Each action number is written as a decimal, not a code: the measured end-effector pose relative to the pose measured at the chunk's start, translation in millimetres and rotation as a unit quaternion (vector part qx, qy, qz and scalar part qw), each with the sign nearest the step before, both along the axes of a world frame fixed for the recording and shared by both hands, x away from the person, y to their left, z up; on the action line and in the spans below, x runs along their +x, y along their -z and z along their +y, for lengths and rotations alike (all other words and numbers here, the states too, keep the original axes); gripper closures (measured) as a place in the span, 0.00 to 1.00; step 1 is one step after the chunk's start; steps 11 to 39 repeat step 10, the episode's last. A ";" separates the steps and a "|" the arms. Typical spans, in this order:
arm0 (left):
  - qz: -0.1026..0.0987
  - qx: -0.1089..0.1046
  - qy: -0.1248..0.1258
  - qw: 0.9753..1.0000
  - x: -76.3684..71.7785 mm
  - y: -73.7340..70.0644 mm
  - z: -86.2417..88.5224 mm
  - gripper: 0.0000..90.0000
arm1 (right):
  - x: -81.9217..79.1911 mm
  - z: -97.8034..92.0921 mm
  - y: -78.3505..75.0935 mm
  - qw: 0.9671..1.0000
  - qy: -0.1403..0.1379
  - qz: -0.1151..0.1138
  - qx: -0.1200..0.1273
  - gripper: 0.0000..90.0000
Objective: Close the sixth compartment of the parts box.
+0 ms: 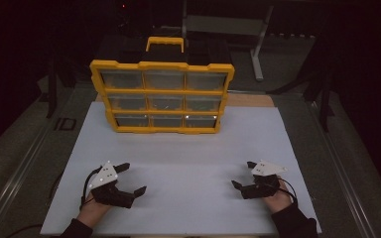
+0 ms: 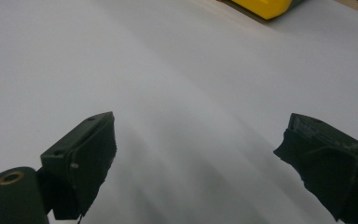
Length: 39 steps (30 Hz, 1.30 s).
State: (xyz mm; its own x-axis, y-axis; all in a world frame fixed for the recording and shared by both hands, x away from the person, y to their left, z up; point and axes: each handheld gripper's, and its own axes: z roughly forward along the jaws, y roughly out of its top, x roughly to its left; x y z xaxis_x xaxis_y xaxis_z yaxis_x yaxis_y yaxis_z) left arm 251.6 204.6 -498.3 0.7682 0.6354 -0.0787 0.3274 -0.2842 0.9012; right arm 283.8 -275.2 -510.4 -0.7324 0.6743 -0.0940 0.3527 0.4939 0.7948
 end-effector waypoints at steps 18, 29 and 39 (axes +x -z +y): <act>0.000 -0.001 0.001 1.000 0.0 0.1 -0.3 0.00 | 0.0 1.5 2.1 1.000 0.002 0.005 -0.009 0.10; 0.000 -0.001 0.001 1.000 0.0 0.1 -0.3 0.00 | 0.0 1.5 2.1 1.000 0.002 0.005 -0.009 0.10; 0.000 -0.001 0.001 1.000 0.0 0.1 -0.3 0.00 | 0.0 1.5 2.1 1.000 0.002 0.005 -0.009 0.10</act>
